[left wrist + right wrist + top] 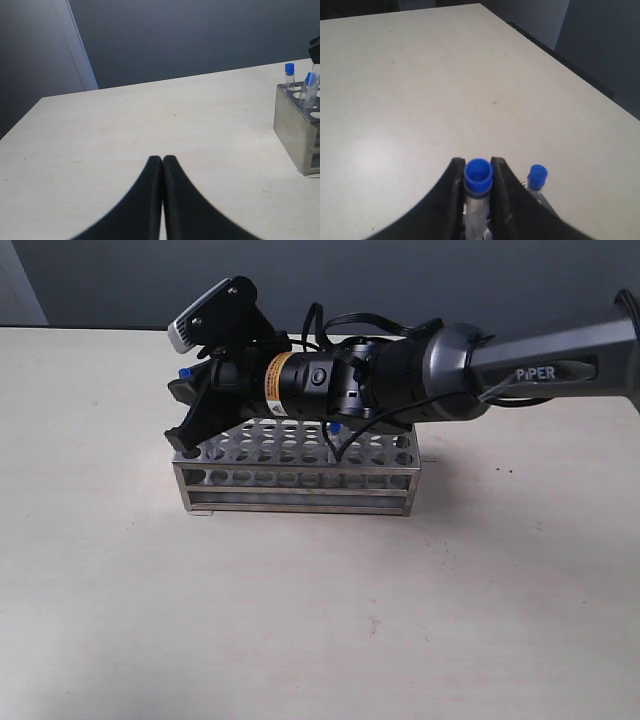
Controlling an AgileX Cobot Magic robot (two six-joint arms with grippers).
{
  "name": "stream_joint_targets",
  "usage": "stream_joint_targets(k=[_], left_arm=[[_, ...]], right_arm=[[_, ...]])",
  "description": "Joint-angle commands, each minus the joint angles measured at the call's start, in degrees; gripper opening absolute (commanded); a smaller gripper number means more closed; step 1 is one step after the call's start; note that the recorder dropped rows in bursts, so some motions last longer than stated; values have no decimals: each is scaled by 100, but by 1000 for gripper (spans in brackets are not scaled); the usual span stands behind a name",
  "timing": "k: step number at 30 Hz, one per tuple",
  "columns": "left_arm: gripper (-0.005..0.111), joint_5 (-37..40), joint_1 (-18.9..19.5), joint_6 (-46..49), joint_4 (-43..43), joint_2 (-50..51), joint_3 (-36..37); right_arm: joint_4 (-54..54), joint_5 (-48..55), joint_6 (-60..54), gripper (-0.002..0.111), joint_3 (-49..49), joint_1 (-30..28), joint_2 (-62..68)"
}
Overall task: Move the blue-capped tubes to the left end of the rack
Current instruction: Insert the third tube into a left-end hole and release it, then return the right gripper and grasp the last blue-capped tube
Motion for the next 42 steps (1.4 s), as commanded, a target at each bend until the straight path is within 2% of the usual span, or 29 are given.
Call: stream_joint_targets(k=[1,7,12,15,20,25,29,31,34,39,42], left_arm=[[0,-77,-39,-20,-14,26,-11],[0,-77,-39,-20,-14,26,-11],[0,-77,-39,-20,-14,26,-11],[0,-77,-39,-20,-14,26,-11],[0,-77,-39,-20,-14,26,-11],[0,-77,-39,-20,-14,26,-11],[0,-77,-39,-20,-14,26,-11],[0,-77,-39,-20,-14,26,-11],[0,-77,-39,-20,-14,26,-11],[0,-77,-39,-20,-14,26,-11],[0,-77,-39,-20,-14,26,-11]], right_arm=[[-13,-68,121,-1,-20,-9,186],[-13,-374,176,1,-20,-9,396],[-42,-360,176,28,-20,-9,444],[-42,-334,215,34,-20,-9,444],[-42,-182,288,37,-20,-9,218],[-57,388,196,37,-20,-35,-612],[-97,1059,119,37,33,-265,-1186],[-97,1072,119,37,227,-457,-1421],[-55,763,119,37,744,-780,-1780],[310,-572,107,37,1973,-1244,-2028],[920,-972,-435,37,2547,-1341,-2005]])
